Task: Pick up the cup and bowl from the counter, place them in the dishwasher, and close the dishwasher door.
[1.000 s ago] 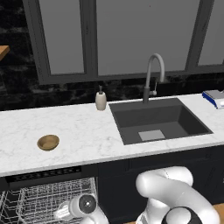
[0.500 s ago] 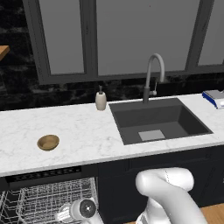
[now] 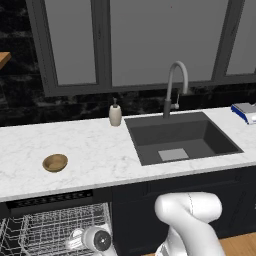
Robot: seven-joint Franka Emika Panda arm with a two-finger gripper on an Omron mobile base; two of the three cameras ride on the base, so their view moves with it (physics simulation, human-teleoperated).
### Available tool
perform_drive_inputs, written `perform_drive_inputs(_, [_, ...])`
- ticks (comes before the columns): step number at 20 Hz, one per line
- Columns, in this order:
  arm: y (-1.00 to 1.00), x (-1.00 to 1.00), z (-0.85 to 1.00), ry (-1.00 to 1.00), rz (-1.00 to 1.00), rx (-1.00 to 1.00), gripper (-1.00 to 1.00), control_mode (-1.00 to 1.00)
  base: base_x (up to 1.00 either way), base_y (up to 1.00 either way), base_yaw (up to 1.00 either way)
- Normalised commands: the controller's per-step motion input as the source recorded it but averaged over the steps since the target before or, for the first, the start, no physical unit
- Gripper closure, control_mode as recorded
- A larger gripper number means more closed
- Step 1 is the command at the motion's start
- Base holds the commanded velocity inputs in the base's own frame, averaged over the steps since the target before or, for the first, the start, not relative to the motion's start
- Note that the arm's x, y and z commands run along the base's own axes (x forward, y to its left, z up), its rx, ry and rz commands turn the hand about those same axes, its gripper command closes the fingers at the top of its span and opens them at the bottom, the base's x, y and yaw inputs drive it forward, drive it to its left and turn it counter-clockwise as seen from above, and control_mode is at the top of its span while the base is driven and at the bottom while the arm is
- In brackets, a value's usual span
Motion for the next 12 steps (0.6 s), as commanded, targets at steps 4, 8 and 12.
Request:
perform_drive_inputs(4, [0.0,0.3,-0.03,-0.05,0.0,0.0,1.0,-1.0,0.0,0.0,0.0])
perform_drive_inputs(8, [0.0,0.27,-0.08,-0.08,0.0,0.0,1.0,-1.0,0.0,0.0,0.0])
perform_drive_inputs(12, [0.0,0.28,-0.14,-0.05,0.0,0.0,1.0,-1.0,0.0,0.0,0.0])
